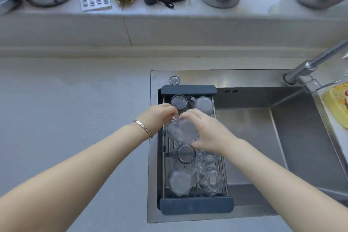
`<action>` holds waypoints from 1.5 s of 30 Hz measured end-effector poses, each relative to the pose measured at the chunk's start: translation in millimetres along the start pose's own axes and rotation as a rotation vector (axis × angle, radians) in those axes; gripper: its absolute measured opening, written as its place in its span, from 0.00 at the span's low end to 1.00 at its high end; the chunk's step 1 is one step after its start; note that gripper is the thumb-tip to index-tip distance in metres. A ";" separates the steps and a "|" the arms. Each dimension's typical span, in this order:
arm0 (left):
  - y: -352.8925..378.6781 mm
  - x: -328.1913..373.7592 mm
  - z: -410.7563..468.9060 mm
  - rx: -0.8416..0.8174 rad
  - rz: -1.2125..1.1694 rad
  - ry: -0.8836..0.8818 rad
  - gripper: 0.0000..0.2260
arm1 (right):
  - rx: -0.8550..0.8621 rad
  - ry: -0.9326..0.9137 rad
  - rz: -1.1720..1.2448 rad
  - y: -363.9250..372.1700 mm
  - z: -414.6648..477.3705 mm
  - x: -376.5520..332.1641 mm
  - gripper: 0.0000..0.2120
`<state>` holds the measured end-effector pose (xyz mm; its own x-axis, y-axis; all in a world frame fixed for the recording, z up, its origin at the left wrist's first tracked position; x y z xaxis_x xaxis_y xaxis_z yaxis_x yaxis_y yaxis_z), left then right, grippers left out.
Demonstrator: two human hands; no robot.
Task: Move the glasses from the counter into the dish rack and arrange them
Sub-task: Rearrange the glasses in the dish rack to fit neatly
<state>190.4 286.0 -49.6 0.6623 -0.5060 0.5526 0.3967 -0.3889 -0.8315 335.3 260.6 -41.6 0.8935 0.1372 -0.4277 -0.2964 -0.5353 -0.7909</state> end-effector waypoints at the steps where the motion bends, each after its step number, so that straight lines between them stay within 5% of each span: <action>1: 1.9 -1.5 -0.8 0.025 -0.018 -0.033 0.08 | -0.001 0.045 0.052 0.9 -0.1 2.6 0.37; 4: 11.8 -5.6 -3.5 0.066 -0.080 -0.139 0.08 | -0.003 0.189 0.111 7.3 2.6 6.4 0.43; 9: 33.1 -19.2 -10.0 0.077 -0.214 -0.345 0.11 | 0.022 0.306 0.087 23.0 16.7 4.4 0.37; 17: 58.7 -31.4 -20.6 -0.325 0.281 -0.256 0.25 | 0.019 0.519 0.011 57.6 43.7 2.6 0.32; 27: 64.2 -29.5 -26.8 -0.403 0.353 -0.282 0.24 | -0.004 0.389 0.063 53.6 42.1 5.1 0.37; 31: 67.7 -24.5 -27.9 -0.391 0.346 -0.304 0.23 | 0.282 0.258 0.099 12.8 12.8 19.9 0.26; 33: 69.2 -23.4 -27.9 -0.384 0.342 -0.317 0.22 | 0.352 0.351 0.139 -3.2 -0.1 44.0 0.24; 38: 72.2 -21.2 -27.7 -0.387 0.361 -0.325 0.23 | 0.036 0.521 0.120 15.9 -2.4 74.6 0.33; 45: 73.0 -21.4 -28.0 -0.409 0.368 -0.334 0.24 | 0.212 0.516 0.250 17.2 14.7 71.1 0.27</action>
<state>187.4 246.8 -120.5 0.8972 -0.4210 0.1334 -0.1249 -0.5315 -0.8378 388.8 273.4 -92.0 0.8204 -0.4214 -0.3864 -0.5318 -0.3143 -0.7864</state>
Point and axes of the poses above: each hand's wrist, its own z-axis towards the middle knuckle, its own y-axis out of the palm, x = y × z, the point moved 4 cm from there along z, towards the middle knuckle, and after that the axes turned 15 degrees about y, right-handed, at the moved point
